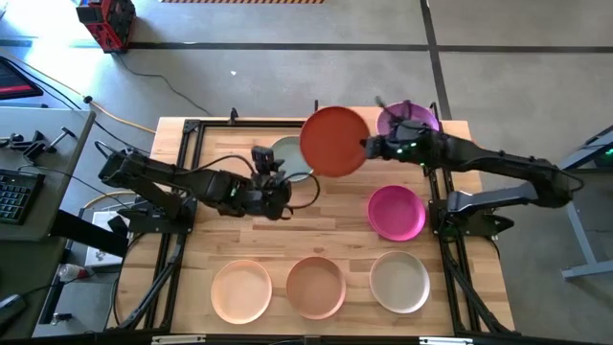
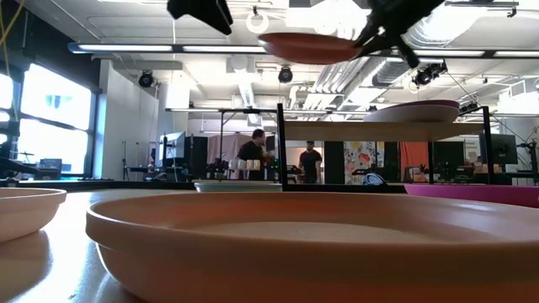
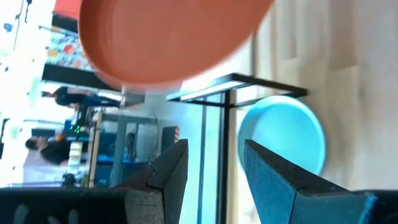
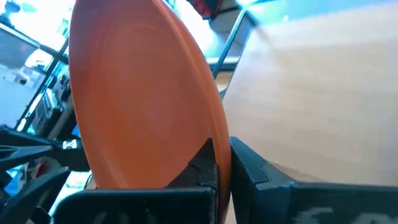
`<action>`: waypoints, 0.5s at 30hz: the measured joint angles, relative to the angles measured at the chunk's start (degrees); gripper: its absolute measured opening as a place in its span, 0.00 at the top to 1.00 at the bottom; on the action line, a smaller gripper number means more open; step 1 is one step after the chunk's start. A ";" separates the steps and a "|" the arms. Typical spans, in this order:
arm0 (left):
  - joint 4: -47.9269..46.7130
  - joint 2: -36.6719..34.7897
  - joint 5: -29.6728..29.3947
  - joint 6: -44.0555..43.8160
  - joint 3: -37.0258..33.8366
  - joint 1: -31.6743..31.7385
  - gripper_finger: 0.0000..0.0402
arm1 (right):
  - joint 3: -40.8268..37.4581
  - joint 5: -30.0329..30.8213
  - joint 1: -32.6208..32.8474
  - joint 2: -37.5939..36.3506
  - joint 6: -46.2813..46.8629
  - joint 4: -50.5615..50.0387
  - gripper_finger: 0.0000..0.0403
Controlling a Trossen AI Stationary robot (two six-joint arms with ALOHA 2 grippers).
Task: Place and stack plates onto a shelf
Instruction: Stack the orange plate on the purple plate on the shelf
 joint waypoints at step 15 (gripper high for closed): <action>0.05 0.00 -0.07 1.11 0.05 10.81 0.64 | 0.00 -0.48 -13.39 -16.27 0.17 -17.89 1.00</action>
